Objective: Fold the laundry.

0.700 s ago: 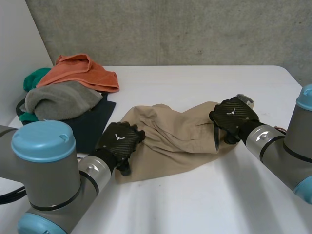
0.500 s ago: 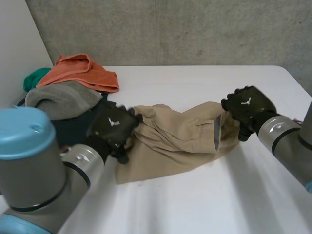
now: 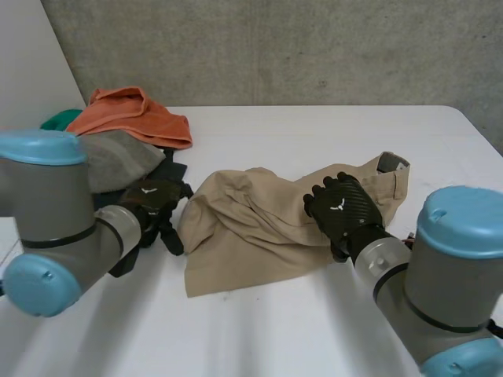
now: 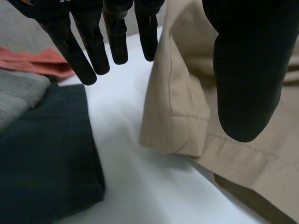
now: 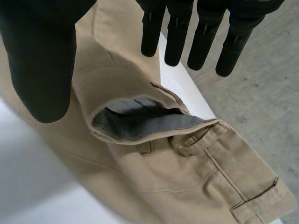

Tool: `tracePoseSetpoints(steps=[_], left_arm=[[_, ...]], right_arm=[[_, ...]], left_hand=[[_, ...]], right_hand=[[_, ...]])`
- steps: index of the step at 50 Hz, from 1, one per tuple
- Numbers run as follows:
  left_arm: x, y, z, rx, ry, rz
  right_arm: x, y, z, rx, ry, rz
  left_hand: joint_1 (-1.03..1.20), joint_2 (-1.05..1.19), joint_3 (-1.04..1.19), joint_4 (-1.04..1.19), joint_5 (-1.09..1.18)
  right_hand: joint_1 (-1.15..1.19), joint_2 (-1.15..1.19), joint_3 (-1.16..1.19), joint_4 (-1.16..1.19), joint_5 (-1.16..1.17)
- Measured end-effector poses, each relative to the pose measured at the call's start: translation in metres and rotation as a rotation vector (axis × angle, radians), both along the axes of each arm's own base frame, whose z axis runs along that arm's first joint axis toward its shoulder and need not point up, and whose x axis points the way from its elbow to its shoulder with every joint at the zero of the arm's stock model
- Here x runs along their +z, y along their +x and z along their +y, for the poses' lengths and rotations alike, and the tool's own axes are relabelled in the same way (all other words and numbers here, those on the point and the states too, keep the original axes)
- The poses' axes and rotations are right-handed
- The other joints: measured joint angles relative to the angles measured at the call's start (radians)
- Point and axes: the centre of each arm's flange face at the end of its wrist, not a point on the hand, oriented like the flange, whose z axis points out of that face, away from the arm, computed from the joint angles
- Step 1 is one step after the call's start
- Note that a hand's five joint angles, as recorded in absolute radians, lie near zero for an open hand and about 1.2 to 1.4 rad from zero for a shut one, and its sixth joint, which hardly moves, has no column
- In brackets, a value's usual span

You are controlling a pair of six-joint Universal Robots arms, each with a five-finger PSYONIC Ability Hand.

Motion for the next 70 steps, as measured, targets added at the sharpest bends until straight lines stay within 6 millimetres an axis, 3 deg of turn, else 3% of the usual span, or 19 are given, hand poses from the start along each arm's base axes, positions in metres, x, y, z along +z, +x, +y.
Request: tracePoseSetpoints(steps=[5,10,12,15,20,25,28,32,36,40,48,51,53,58,61,64,65,68,70], left_arm=[[-0.014,-0.008,-0.015,0.008,0.001,-0.022],[-0.025,-0.014,-0.028,0.029,0.008,-0.059],[-0.026,-0.015,-0.029,0.037,0.014,-0.071],[-0.018,-0.016,-0.027,0.047,0.016,-0.083],[0.014,-0.015,-0.016,0.047,-0.025,-0.073],[0.080,-0.012,0.016,0.009,-0.167,-0.037],[0.113,-0.009,0.041,-0.033,-0.253,-0.039],[0.141,-0.004,0.075,-0.109,-0.329,-0.096],[0.146,-0.002,0.102,-0.207,-0.334,-0.198],[0.131,-0.004,0.112,-0.283,-0.271,-0.292],[0.075,-0.023,0.083,-0.318,-0.131,-0.384],[0.068,-0.036,0.060,-0.297,-0.175,-0.376],[0.074,-0.047,0.038,-0.263,-0.259,-0.355],[0.125,-0.066,-0.007,-0.137,-0.551,-0.254],[0.187,-0.071,-0.032,-0.006,-0.831,-0.120],[0.223,-0.068,-0.039,0.065,-0.982,-0.035],[0.246,-0.065,-0.041,0.102,-1.074,0.021],[0.267,-0.062,-0.039,0.120,-1.159,0.081],[0.270,-0.062,-0.036,0.113,-1.171,0.097]], right_arm=[[-0.011,0.004,-0.014,-0.013,-0.048,-0.008],[-0.013,0.006,-0.024,-0.026,-0.064,-0.028],[-0.011,0.006,-0.026,-0.030,-0.066,-0.035],[0.005,0.004,-0.027,-0.040,-0.074,-0.065],[0.047,-0.006,-0.028,-0.060,-0.097,-0.122],[0.115,-0.031,-0.027,-0.095,-0.084,-0.152],[0.143,-0.048,-0.026,-0.128,-0.041,-0.140],[0.166,-0.071,-0.026,-0.181,0.052,-0.104],[0.172,-0.090,-0.024,-0.215,0.193,-0.043],[0.158,-0.097,-0.020,-0.185,0.333,0.039],[0.111,-0.089,-0.030,-0.110,0.471,0.172],[0.099,-0.079,-0.047,-0.116,0.425,0.156],[0.101,-0.071,-0.066,-0.132,0.337,0.102],[0.139,-0.056,-0.110,-0.180,0.052,-0.117],[0.197,-0.052,-0.139,-0.194,-0.239,-0.398],[0.231,-0.054,-0.147,-0.176,-0.386,-0.556],[0.260,-0.058,-0.151,-0.144,-0.513,-0.697],[0.284,-0.065,-0.152,-0.102,-0.627,-0.827],[0.289,-0.067,-0.152,-0.087,-0.656,-0.864]], left_hand=[[0.065,0.073,0.071,0.072,0.089],[0.728,0.693,0.684,0.694,0.702],[0.786,0.776,0.764,0.771,0.776],[0.791,0.825,0.810,0.826,0.807],[0.791,0.825,0.810,0.826,0.807],[0.791,0.825,0.814,0.828,0.807],[0.791,0.825,0.816,0.829,0.807],[0.791,0.826,0.816,0.830,0.807],[0.791,0.828,0.816,0.830,0.807],[0.791,0.828,0.816,0.830,0.807],[0.791,0.828,0.816,0.830,0.807],[0.791,0.828,0.816,0.830,0.807],[0.791,0.828,0.816,0.830,0.807],[0.791,0.828,0.817,0.830,0.807],[0.791,0.828,0.817,0.830,0.807],[0.791,0.828,0.817,0.831,0.807],[0.791,0.828,0.817,0.831,0.807],[0.791,0.828,0.817,0.831,0.807],[0.791,0.828,0.817,0.831,0.807]], right_hand=[[0.231,0.234,0.225,0.231,0.229],[0.640,0.704,0.685,0.694,0.692],[0.651,0.731,0.729,0.742,0.731],[0.651,0.731,0.735,0.753,0.735],[0.651,0.731,0.735,0.753,0.742],[0.651,0.731,0.736,0.753,0.751],[0.651,0.731,0.738,0.753,0.753],[0.651,0.731,0.738,0.753,0.754],[0.651,0.731,0.738,0.753,0.754],[0.651,0.731,0.739,0.753,0.754],[0.651,0.731,0.739,0.753,0.754],[0.651,0.731,0.739,0.754,0.753],[0.661,0.731,0.738,0.754,0.756],[0.661,0.731,0.739,0.754,0.756],[0.661,0.731,0.739,0.754,0.756],[0.661,0.731,0.739,0.754,0.756],[0.661,0.731,0.739,0.754,0.756],[0.663,0.731,0.739,0.754,0.757],[0.671,0.731,0.739,0.754,0.761]])
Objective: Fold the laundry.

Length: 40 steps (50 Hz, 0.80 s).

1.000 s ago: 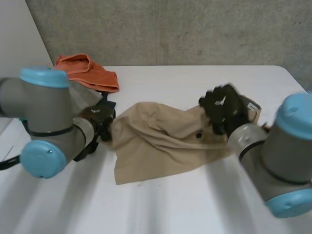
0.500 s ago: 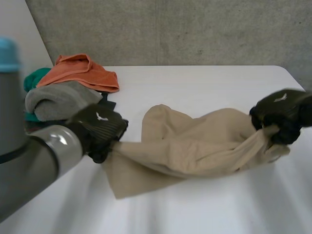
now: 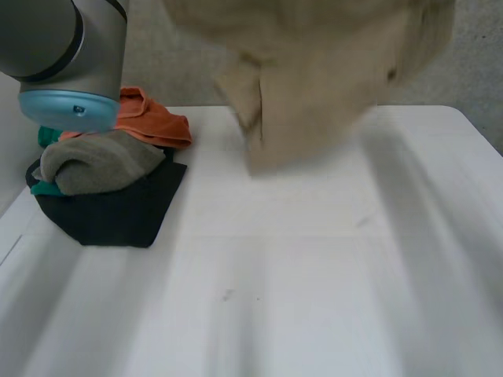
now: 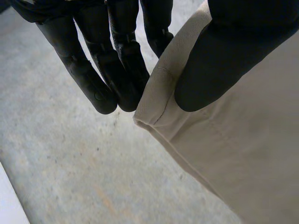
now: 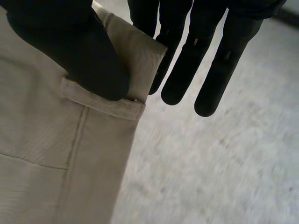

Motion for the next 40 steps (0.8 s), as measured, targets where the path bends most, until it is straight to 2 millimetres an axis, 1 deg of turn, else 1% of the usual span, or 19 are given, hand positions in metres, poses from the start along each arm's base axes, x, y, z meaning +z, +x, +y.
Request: tracePoseSetpoints(steps=[2,4,7,8,9,11,14,15,16,17,19,20,23,25,28,31,35,37,40], left_arm=[[-0.001,0.000,0.004,-0.019,0.007,0.001],[-0.012,-0.001,0.008,-0.040,0.046,-0.007],[-0.031,0.000,0.011,-0.056,0.112,-0.026],[-0.045,0.000,0.012,-0.061,0.155,-0.042],[-0.052,0.000,0.013,-0.063,0.173,-0.050],[-0.075,0.000,0.015,-0.070,0.235,-0.078],[-0.125,0.000,0.022,-0.094,0.351,-0.145],[-0.133,-0.001,0.024,-0.099,0.369,-0.157],[-0.155,-0.001,0.028,-0.111,0.416,-0.189],[-0.167,-0.001,0.031,-0.119,0.444,-0.209],[-0.206,-0.001,0.042,-0.142,0.534,-0.274],[-0.215,0.000,0.045,-0.147,0.555,-0.290],[-0.254,0.003,0.064,-0.166,0.653,-0.372],[-0.268,0.006,0.074,-0.171,0.694,-0.414],[-0.284,0.013,0.096,-0.168,0.761,-0.499],[-0.284,0.020,0.114,-0.156,0.794,-0.563],[-0.267,0.035,0.150,-0.124,0.839,-0.684],[-0.261,0.041,0.161,-0.115,0.855,-0.726],[-0.247,0.056,0.192,-0.109,0.914,-0.846]], right_arm=[[-0.002,-0.001,-0.001,0.011,-0.010,-0.016],[-0.014,0.001,-0.003,0.024,0.020,-0.007],[-0.041,0.006,-0.005,0.047,0.111,0.033],[-0.058,0.009,-0.006,0.061,0.169,0.059],[-0.066,0.010,-0.006,0.067,0.194,0.070],[-0.092,0.013,-0.005,0.085,0.280,0.109],[-0.144,0.015,0.000,0.101,0.438,0.179],[-0.148,0.015,0.000,0.101,0.452,0.186],[-0.174,0.015,0.004,0.101,0.524,0.223],[-0.186,0.014,0.006,0.099,0.557,0.242],[-0.220,0.011,0.012,0.087,0.651,0.307],[-0.229,0.010,0.014,0.084,0.674,0.325],[-0.265,0.005,0.027,0.068,0.781,0.430],[-0.279,0.002,0.034,0.063,0.829,0.491],[-0.294,-0.004,0.049,0.056,0.916,0.613],[-0.295,-0.011,0.060,0.054,0.976,0.702],[-0.278,-0.027,0.083,0.054,1.083,0.854],[-0.271,-0.034,0.093,0.061,1.131,0.913],[-0.259,-0.049,0.118,0.111,1.260,1.057]], left_hand=[[0.000,0.002,0.001,0.002,0.000],[0.000,0.003,0.003,0.002,0.000],[0.000,0.003,0.003,0.002,0.000],[0.000,0.003,0.003,0.002,0.000],[0.000,0.003,0.003,0.002,0.000],[0.000,0.003,0.003,0.002,0.000],[0.000,0.003,0.003,0.002,0.008],[0.000,0.003,0.003,0.002,0.008],[0.000,0.003,0.003,0.002,0.009],[0.000,0.003,0.003,0.002,0.009],[0.000,0.003,0.003,0.002,0.009],[0.000,0.003,0.003,0.002,0.009],[0.000,0.003,0.003,0.003,0.009],[0.000,0.003,0.003,0.003,0.009],[0.000,0.003,0.003,0.003,0.009],[0.000,0.003,0.003,0.003,0.009],[0.000,0.003,0.003,0.003,0.009],[0.000,0.003,0.003,0.003,0.009],[0.000,0.003,0.003,0.003,0.009]], right_hand=[[0.000,0.000,0.000,0.000,0.000],[0.000,0.000,0.000,0.000,0.001],[0.000,0.000,0.000,0.000,0.001],[0.000,0.000,0.000,0.002,0.001],[0.000,0.000,0.000,0.003,0.001],[0.000,0.000,0.004,0.004,0.001],[0.000,0.000,0.005,0.004,0.001],[0.000,0.000,0.005,0.004,0.001],[0.000,0.000,0.005,0.004,0.001],[0.000,0.000,0.005,0.004,0.001],[0.000,0.000,0.005,0.004,0.001],[0.000,0.000,0.005,0.004,0.001],[0.000,0.000,0.005,0.004,0.001],[0.000,0.000,0.005,0.004,0.001],[0.000,0.000,0.005,0.004,0.001],[0.000,0.000,0.005,0.004,0.001],[0.000,0.000,0.005,0.004,0.001],[0.000,0.000,0.005,0.004,0.001],[0.000,0.000,0.005,0.004,0.001]])
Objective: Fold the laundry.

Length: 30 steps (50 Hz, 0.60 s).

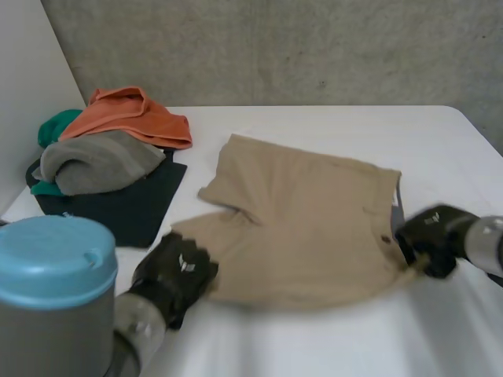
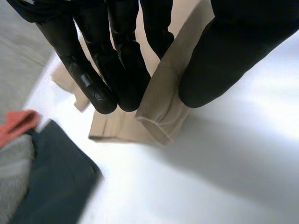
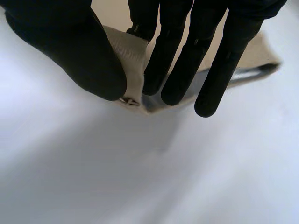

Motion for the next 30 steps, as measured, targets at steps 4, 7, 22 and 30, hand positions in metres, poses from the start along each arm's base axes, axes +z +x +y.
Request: tracePoseSetpoints(steps=[4,7,22,30], left_arm=[[0.010,0.015,0.031,-0.045,0.108,-0.138],[0.017,0.017,0.040,-0.070,0.164,-0.187],[0.034,-0.083,-0.117,0.024,-0.315,0.218],[0.019,-0.113,-0.160,0.041,-0.418,0.247]], right_arm=[[0.010,-0.013,0.022,0.087,0.149,0.092],[0.015,-0.019,0.023,0.115,0.166,0.111],[0.002,-0.008,-0.069,-0.195,-0.225,-0.193],[0.001,-0.001,-0.087,-0.287,-0.380,-0.261]], left_hand=[[0.000,0.000,0.000,0.000,0.000],[0.000,0.000,0.000,0.000,0.000],[0.000,0.000,0.000,0.000,0.005],[0.000,0.000,0.000,0.000,0.005]], right_hand=[[0.000,0.000,0.000,0.000,0.000],[0.009,0.000,0.000,0.000,0.000],[0.020,0.000,0.000,0.000,0.008],[-0.347,-0.405,-0.413,-0.416,-0.421]])
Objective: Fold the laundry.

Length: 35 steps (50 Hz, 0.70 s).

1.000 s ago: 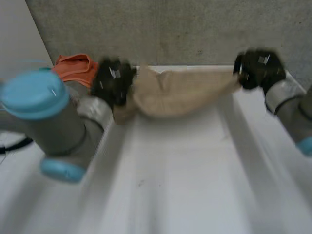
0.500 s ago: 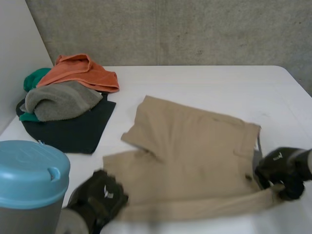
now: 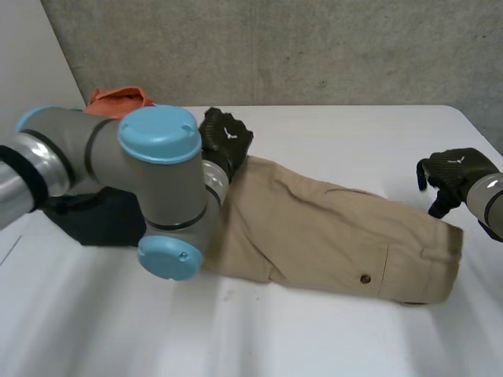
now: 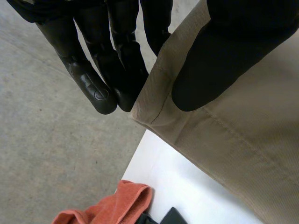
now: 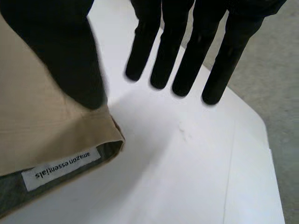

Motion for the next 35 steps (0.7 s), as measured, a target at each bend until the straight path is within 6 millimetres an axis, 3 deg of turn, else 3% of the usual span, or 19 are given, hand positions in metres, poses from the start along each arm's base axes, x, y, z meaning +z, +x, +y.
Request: tracePoseSetpoints(steps=[7,12,16,24,35], left_arm=[[-0.017,-0.005,0.017,-0.040,0.091,-0.039],[-0.020,-0.007,0.026,-0.073,0.098,-0.028],[-0.019,-0.007,0.025,-0.074,0.076,-0.018],[-0.013,-0.003,0.025,-0.066,0.043,-0.014],[-0.003,-0.003,0.025,-0.070,-0.022,0.046]], right_arm=[[0.024,0.004,0.018,-0.023,-0.020,-0.061],[0.049,0.011,0.036,-0.008,0.017,-0.132],[0.054,0.016,0.046,0.007,0.112,-0.160],[0.038,0.024,0.039,0.002,0.278,-0.174],[-0.009,0.035,0.010,-0.020,0.376,-0.184]], left_hand=[[0.000,0.000,0.000,0.000,0.000],[0.000,0.000,0.000,0.000,0.000],[0.000,0.000,0.000,0.000,0.000],[0.000,0.000,0.000,0.000,0.000],[0.000,0.000,0.000,0.000,0.000]], right_hand=[[-0.366,-0.369,-0.364,-0.379,-0.392],[-0.408,-0.400,-0.445,-0.440,-0.469],[-0.408,-0.400,-0.457,-0.445,-0.478],[-0.408,-0.400,-0.457,-0.445,-0.473],[-0.306,-0.305,-0.313,-0.313,-0.296]])
